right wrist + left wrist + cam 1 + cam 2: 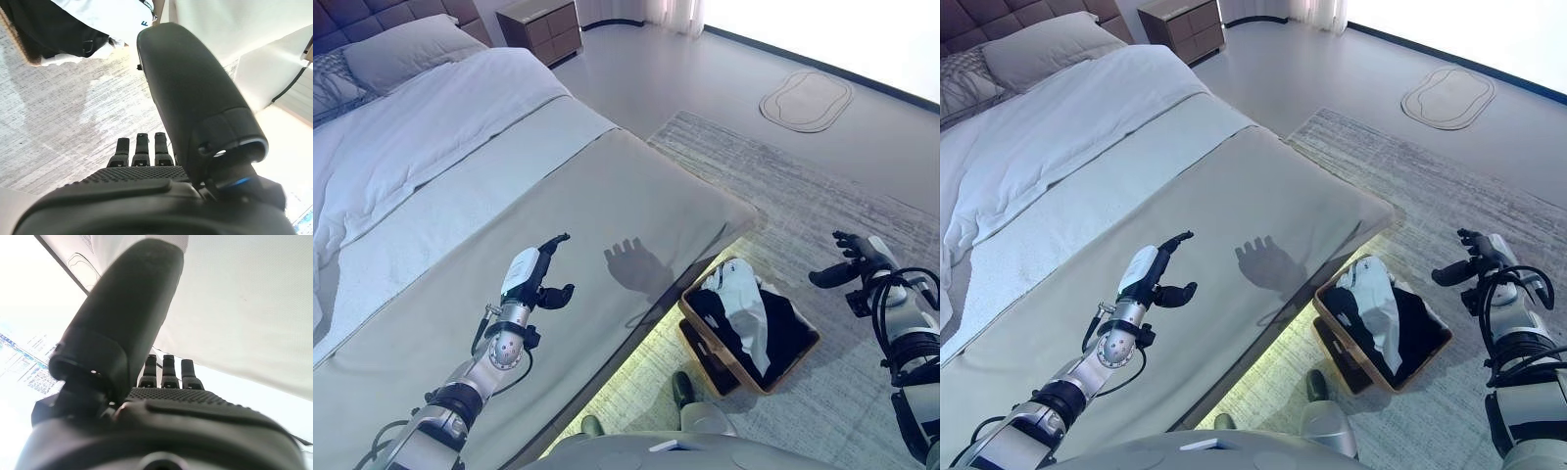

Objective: Pick up the clothes from the bed and place them into the basket

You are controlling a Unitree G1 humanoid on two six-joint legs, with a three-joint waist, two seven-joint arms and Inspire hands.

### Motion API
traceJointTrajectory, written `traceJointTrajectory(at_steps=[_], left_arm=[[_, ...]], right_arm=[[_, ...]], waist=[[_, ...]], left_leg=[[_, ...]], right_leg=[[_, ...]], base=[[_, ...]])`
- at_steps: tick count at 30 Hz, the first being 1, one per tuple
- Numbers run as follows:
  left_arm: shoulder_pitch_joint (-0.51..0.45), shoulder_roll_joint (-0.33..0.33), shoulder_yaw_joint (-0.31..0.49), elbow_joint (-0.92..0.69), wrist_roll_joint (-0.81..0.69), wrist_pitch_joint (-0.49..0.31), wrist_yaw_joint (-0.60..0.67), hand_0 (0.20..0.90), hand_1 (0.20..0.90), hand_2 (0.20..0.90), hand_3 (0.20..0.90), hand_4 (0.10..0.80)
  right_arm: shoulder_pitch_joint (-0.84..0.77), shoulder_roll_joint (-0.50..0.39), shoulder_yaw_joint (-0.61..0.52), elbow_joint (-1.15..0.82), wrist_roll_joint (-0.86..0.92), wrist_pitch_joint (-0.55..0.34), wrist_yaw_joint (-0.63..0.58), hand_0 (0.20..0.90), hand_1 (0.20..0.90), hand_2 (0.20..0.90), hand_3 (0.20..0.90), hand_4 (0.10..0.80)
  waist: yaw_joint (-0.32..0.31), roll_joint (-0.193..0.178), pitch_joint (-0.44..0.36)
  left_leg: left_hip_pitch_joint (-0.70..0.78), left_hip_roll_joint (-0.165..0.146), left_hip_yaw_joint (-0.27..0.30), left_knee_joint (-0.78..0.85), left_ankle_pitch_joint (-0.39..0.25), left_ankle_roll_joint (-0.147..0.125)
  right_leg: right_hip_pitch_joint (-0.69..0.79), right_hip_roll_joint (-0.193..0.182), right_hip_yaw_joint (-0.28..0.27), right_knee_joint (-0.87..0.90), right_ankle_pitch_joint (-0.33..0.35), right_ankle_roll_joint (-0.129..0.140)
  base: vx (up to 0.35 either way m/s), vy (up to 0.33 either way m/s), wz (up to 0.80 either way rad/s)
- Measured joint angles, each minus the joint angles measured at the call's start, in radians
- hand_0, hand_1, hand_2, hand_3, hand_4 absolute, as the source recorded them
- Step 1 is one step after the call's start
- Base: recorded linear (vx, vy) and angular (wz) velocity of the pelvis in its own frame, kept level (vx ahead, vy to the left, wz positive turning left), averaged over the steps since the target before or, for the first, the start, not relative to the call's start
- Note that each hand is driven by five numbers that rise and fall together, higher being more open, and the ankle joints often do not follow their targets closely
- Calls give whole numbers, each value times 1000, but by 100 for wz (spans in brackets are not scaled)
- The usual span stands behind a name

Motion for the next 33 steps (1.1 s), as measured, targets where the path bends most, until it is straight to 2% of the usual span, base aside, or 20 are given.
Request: traceJointTrajectory(at_steps=[5, 11, 15, 19, 22, 25, 33], left_arm=[[9, -1, 1, 0, 0, 4, -2, 900, 900, 900, 900, 800], [38, -10, 3, 0, 0, 24, -28, 900, 900, 900, 900, 800], [60, -35, 5, 0, 0, 31, -27, 900, 900, 900, 900, 800], [107, -80, 23, 5, 4, 78, -15, 900, 900, 900, 900, 800], [135, -118, 51, 59, 14, 130, 4, 900, 900, 900, 900, 800], [157, -123, 58, 80, 15, 152, 13, 900, 900, 900, 900, 800], [174, -119, 92, 76, 21, 199, 16, 900, 900, 900, 900, 800]], right_arm=[[25, 3, -2, -18, 22, -11, 0, 900, 900, 900, 900, 800], [124, 57, -3, -217, 12, -44, -33, 900, 900, 900, 900, 800], [233, 135, 16, -372, -102, -76, -112, 900, 900, 900, 900, 800], [307, 198, 115, -449, -317, -95, -229, 900, 900, 900, 900, 800], [327, 201, 189, -494, -474, -94, -290, 900, 900, 900, 900, 800], [326, 197, 196, -516, -537, -94, -310, 900, 900, 900, 900, 800], [326, 192, 196, -571, -560, -96, -293, 900, 900, 900, 900, 800]], waist=[[-4, 0, 0], [-7, -1, 1], [-1, -2, 1], [22, -3, 2], [25, -4, 2], [42, -4, 3], [109, -5, 2]], left_leg=[[1, 0, 0, -1, 0, 0], [10, 2, -3, -2, 0, 0], [11, 2, -22, -2, 0, 0], [6, 2, -34, -2, 1, -1], [3, 1, -51, 0, 6, 0], [5, 0, -68, 1, 8, 2], [-5, -2, -124, -2, 18, 1]], right_leg=[[1, 0, 0, 0, 0, 0], [11, 2, -3, 0, 0, 0], [21, 0, -19, 0, -2, 2], [22, -3, -29, -1, -5, 6], [30, -7, -50, -1, -6, 6], [41, -11, -62, -3, -10, 11], [63, -20, -116, -5, -15, 18]], base=[[14, 5, 0], [0, 0, 0], [-16, 11, 13], [-4, 17, 8], [0, 29, 15], [6, 32, 19], [-5, 22, 21]])
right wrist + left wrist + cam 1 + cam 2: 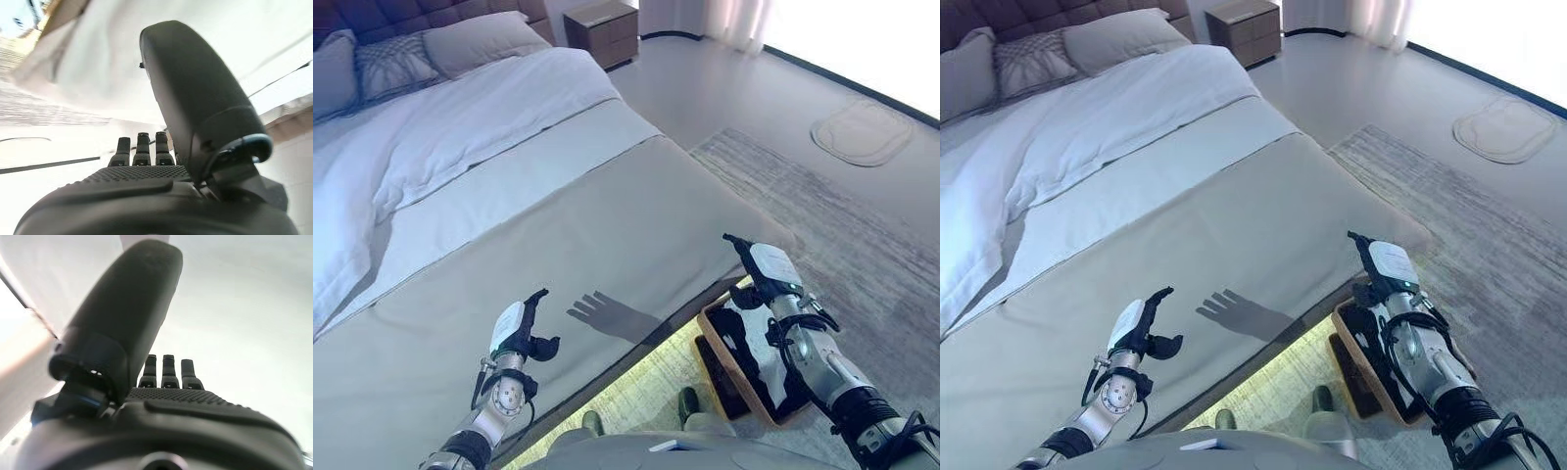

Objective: Pick up the clothes from the bed and place them into the basket

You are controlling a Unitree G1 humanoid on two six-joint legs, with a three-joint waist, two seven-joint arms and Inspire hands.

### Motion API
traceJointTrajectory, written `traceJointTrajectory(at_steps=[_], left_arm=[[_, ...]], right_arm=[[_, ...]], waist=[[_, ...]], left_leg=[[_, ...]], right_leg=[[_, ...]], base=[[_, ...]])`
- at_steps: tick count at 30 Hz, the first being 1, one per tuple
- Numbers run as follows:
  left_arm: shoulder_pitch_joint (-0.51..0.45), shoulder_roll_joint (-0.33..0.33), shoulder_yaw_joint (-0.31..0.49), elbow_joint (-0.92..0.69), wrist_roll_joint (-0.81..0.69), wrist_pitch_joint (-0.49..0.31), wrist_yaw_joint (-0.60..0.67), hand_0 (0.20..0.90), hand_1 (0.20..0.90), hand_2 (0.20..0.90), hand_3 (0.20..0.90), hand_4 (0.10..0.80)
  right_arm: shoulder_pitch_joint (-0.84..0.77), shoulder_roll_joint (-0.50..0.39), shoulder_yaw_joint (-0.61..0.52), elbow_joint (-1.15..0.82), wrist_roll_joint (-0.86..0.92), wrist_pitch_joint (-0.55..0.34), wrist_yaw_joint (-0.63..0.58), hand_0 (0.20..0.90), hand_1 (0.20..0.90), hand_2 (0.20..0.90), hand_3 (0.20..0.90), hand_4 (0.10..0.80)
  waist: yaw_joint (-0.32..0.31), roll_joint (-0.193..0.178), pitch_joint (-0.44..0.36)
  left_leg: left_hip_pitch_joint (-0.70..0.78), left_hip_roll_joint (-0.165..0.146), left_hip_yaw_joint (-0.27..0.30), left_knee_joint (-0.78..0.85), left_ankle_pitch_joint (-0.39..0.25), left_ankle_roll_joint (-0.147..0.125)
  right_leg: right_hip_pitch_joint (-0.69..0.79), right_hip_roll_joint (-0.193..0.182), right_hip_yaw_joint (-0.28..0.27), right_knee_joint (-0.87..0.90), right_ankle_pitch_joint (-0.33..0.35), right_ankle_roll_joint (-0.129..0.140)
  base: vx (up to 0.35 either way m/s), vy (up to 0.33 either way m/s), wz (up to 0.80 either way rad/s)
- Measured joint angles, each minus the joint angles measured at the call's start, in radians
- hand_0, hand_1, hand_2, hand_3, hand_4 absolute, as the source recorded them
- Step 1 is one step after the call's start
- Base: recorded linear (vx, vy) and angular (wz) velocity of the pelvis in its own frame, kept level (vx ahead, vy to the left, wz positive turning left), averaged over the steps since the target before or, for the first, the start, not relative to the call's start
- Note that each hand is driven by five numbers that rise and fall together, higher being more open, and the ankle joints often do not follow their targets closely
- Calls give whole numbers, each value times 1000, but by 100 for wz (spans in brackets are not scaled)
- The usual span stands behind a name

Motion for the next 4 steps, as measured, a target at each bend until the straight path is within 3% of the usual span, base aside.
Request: traceJointTrajectory(at_steps=[4], left_arm=[[3, 1, 0, 0, 3, 4, -3, 900, 900, 900, 900, 800]], right_arm=[[1, 0, 8, -4, 0, 0, 31, 900, 900, 900, 900, 800]], waist=[[20, -1, 0]], left_leg=[[-3, 2, -26, 0, 5, -1]], right_leg=[[11, 0, -25, 1, -5, 3]], base=[[-7, 11, 18]])
